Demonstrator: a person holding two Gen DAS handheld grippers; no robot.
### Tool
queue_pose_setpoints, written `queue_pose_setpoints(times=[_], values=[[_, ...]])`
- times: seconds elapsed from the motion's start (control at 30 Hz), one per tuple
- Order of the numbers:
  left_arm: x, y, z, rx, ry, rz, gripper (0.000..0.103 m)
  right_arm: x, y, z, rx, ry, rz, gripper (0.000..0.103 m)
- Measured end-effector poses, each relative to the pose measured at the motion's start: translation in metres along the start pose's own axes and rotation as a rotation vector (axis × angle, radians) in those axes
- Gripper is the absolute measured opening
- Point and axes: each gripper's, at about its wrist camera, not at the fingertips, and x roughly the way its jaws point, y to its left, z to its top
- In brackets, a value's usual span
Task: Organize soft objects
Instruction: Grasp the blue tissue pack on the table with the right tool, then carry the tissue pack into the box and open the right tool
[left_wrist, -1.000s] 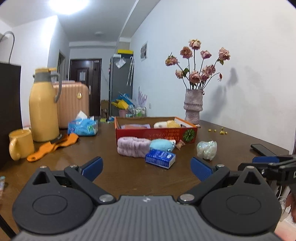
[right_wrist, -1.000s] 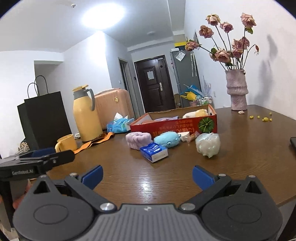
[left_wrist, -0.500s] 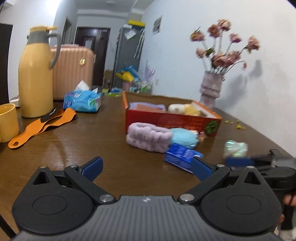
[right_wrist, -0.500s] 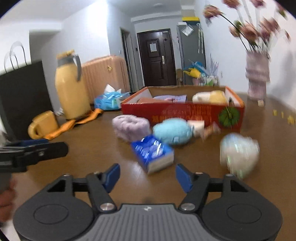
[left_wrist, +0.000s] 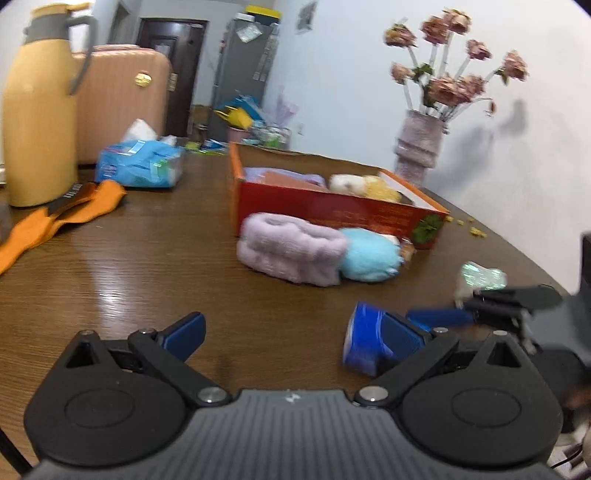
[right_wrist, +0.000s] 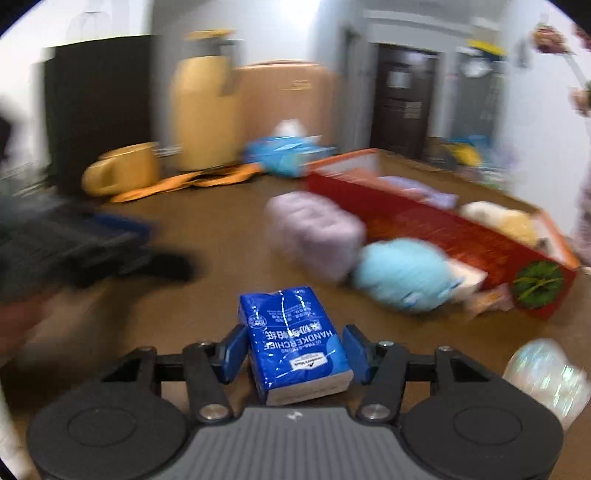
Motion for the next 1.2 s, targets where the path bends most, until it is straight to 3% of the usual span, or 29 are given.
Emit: queue_pose_setpoints(times=[0.1, 0.13, 0.23, 0.33, 0.4, 0.5, 0.57, 0.63, 0.77, 0.8, 0.93, 0.97, 1.07, 1.2], values=[[0.011, -0.015, -0.008, -0.006, 0.048, -0.077, 0.103, -0.028, 0.005, -0.021, -0.072, -0.004, -0.010, 0.065], [0.014, -0.019, -0.011, -0.015, 0.060, -0.109, 0.103, -0.036, 0.002, -0.026, -0.045, -0.004, -0.044, 0.070], [0.021, -0.032, -0.017, -0.055, 0.089, -0.211, 0.100, -0.057, -0.014, -0.037, 0.085, -0.041, -0.055, 0.069], [0.026, -0.044, -0.021, -0.070, 0.111, -0.240, 0.077, -0.072, -0.035, -0.047, 0.290, -0.094, -0.039, 0.052], [0.029, -0.050, -0.024, -0.078, 0.116, -0.248, 0.053, -0.077, -0.047, -0.056, 0.404, -0.119, -0.027, 0.041], [0.030, -0.056, -0.030, -0.097, 0.120, -0.234, 0.038, -0.075, -0.056, -0.066, 0.531, -0.130, 0.006, 0.026], [0.023, -0.062, -0.034, -0.090, 0.112, -0.234, 0.038, -0.069, -0.056, -0.071, 0.591, -0.133, 0.046, 0.022], [0.014, -0.067, -0.037, -0.066, 0.108, -0.221, 0.039, -0.066, -0.052, -0.074, 0.607, -0.134, 0.032, 0.021], [-0.005, -0.064, -0.042, -0.070, 0.119, -0.300, 0.055, -0.073, -0.051, -0.077, 0.615, -0.136, 0.057, 0.021], [-0.007, -0.063, -0.042, -0.074, 0.113, -0.288, 0.059, -0.074, -0.051, -0.078, 0.620, -0.138, 0.054, 0.021], [-0.002, -0.058, -0.039, -0.101, 0.107, -0.246, 0.060, -0.075, -0.046, -0.080, 0.613, -0.137, 0.058, 0.024], [0.001, -0.057, -0.037, -0.114, 0.114, -0.252, 0.058, -0.074, -0.045, -0.080, 0.615, -0.134, 0.060, 0.025], [0.010, -0.060, -0.036, -0.111, 0.146, -0.257, 0.027, -0.073, -0.044, -0.080, 0.627, -0.126, 0.048, 0.030], [0.009, -0.062, -0.040, -0.100, 0.142, -0.244, 0.023, -0.072, -0.046, -0.085, 0.659, -0.125, 0.045, 0.030]])
